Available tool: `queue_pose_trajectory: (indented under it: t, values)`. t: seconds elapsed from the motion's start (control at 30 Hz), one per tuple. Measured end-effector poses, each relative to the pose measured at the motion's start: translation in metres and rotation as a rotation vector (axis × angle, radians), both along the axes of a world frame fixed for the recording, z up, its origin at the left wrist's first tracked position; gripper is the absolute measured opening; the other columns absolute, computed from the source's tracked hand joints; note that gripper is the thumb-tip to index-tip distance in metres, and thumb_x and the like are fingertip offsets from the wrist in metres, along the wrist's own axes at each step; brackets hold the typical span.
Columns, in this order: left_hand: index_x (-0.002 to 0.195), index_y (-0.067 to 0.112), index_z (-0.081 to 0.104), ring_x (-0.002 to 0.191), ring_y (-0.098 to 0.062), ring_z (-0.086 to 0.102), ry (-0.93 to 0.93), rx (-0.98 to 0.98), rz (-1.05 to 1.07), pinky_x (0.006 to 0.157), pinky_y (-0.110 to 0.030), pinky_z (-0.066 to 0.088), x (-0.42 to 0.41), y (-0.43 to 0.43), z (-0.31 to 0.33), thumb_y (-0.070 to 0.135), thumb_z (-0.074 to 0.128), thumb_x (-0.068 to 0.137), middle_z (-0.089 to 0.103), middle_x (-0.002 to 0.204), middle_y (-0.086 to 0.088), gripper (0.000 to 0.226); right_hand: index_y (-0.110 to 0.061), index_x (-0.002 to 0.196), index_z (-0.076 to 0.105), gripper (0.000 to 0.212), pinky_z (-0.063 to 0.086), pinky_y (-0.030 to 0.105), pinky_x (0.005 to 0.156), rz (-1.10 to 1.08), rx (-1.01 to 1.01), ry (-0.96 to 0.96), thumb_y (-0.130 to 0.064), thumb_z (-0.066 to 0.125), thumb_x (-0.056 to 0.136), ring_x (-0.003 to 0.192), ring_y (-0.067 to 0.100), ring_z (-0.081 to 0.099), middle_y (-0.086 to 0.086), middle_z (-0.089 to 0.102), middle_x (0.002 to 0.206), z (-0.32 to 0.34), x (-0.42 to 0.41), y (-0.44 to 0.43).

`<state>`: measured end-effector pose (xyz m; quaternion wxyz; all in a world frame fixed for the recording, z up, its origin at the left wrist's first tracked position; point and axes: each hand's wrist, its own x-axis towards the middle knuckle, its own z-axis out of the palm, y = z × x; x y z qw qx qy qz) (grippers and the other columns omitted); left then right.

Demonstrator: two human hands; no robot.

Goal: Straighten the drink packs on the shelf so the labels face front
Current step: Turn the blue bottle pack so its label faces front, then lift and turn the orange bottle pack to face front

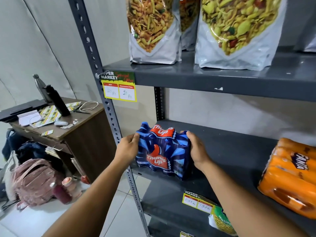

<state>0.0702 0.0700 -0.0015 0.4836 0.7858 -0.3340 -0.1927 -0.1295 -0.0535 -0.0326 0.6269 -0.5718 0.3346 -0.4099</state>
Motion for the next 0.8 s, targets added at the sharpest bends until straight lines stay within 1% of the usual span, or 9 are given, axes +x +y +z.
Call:
queue_pose_trajectory:
  t: [0.07,0.17,0.23,0.3,0.37,0.43,0.53,0.67,0.8]
  values:
    - [0.079,0.023,0.066,0.054,-0.012,0.061,0.029,0.012,-0.010,0.052,-0.026,0.044,-0.001,0.000,0.002,0.044,0.040,0.099,0.072,0.074,-0.002,0.038,-0.006,0.087,0.064,0.046,0.049,0.057,0.090,0.016,-0.017,0.021,-0.049,0.048,0.083,0.089,0.036,0.062,0.028,0.067,0.096,0.000,-0.001,-0.001]
    - [0.087,0.021,0.064,0.079,-0.027,0.069,-0.010,0.024,-0.034,0.072,-0.039,0.054,-0.008,0.003,0.011,0.039,0.038,0.101,0.074,0.093,-0.012,0.035,-0.002,0.091,0.061,0.047,0.048,0.055,0.091,0.036,-0.070,0.083,-0.046,0.046,0.088,0.091,0.030,0.061,0.022,0.066,0.095,0.003,-0.002,0.000]
    - [0.109,0.016,0.063,0.103,-0.034,0.066,-0.215,0.013,-0.030,0.085,-0.040,0.050,-0.018,0.003,0.021,0.037,0.037,0.101,0.071,0.112,-0.015,0.034,-0.005,0.106,0.063,0.043,0.045,0.047,0.098,0.055,-0.148,0.165,-0.043,0.046,0.094,0.106,0.019,0.059,0.009,0.066,0.111,0.007,-0.011,0.000]
    - [0.138,0.013,0.050,0.128,-0.033,0.054,-0.417,-0.031,-0.064,0.099,-0.040,0.042,-0.030,-0.003,0.038,0.039,0.036,0.102,0.055,0.143,-0.013,0.046,-0.012,0.135,0.052,0.048,0.038,0.029,0.105,0.048,-0.225,0.279,-0.042,0.046,0.098,0.126,0.012,0.049,0.007,0.056,0.138,0.013,-0.029,-0.004]
    - [0.147,0.012,0.039,0.142,-0.030,0.040,-0.582,-0.084,-0.136,0.112,-0.042,0.034,-0.047,-0.015,0.056,0.040,0.035,0.102,0.037,0.158,-0.010,0.053,-0.015,0.143,0.044,0.055,0.030,0.024,0.103,-0.024,-0.345,0.407,-0.044,0.048,0.097,0.133,0.014,0.044,0.005,0.048,0.147,0.026,-0.056,-0.010]
    - [0.147,0.009,0.040,0.146,-0.031,0.030,-0.720,-0.094,-0.232,0.117,-0.043,0.027,-0.067,-0.035,0.071,0.036,0.035,0.102,0.034,0.159,-0.013,0.052,-0.012,0.141,0.046,0.054,0.030,0.025,0.106,-0.146,-0.508,0.535,-0.040,0.053,0.095,0.136,0.021,0.043,0.007,0.047,0.148,0.038,-0.088,-0.019]
    - [0.146,0.003,0.039,0.147,-0.036,0.026,-0.856,-0.053,-0.387,0.119,-0.044,0.025,-0.116,-0.070,0.080,0.030,0.038,0.102,0.032,0.158,-0.020,0.052,-0.007,0.139,0.047,0.053,0.033,0.040,0.111,-0.317,-0.627,0.750,-0.034,0.056,0.094,0.134,0.032,0.042,0.015,0.049,0.144,0.050,-0.149,-0.030]
    - [0.150,0.004,0.030,0.149,-0.035,0.018,-0.716,0.017,-0.549,0.118,-0.043,0.020,-0.190,-0.104,0.061,0.031,0.035,0.103,0.021,0.162,-0.019,0.055,-0.009,0.131,0.053,0.048,0.037,0.045,0.105,-0.514,-0.502,1.100,-0.039,0.048,0.094,0.130,0.039,0.044,0.019,0.055,0.137,0.043,-0.234,-0.040]
    - [0.150,0.002,0.028,0.147,-0.033,0.025,-0.463,0.170,-0.708,0.113,-0.031,0.019,-0.267,-0.123,0.028,0.038,0.030,0.104,0.025,0.161,-0.018,0.058,-0.015,0.133,0.049,0.047,0.037,0.045,0.104,-0.576,-0.305,1.195,-0.044,0.041,0.097,0.134,0.039,0.041,0.016,0.051,0.143,0.022,-0.316,-0.037]
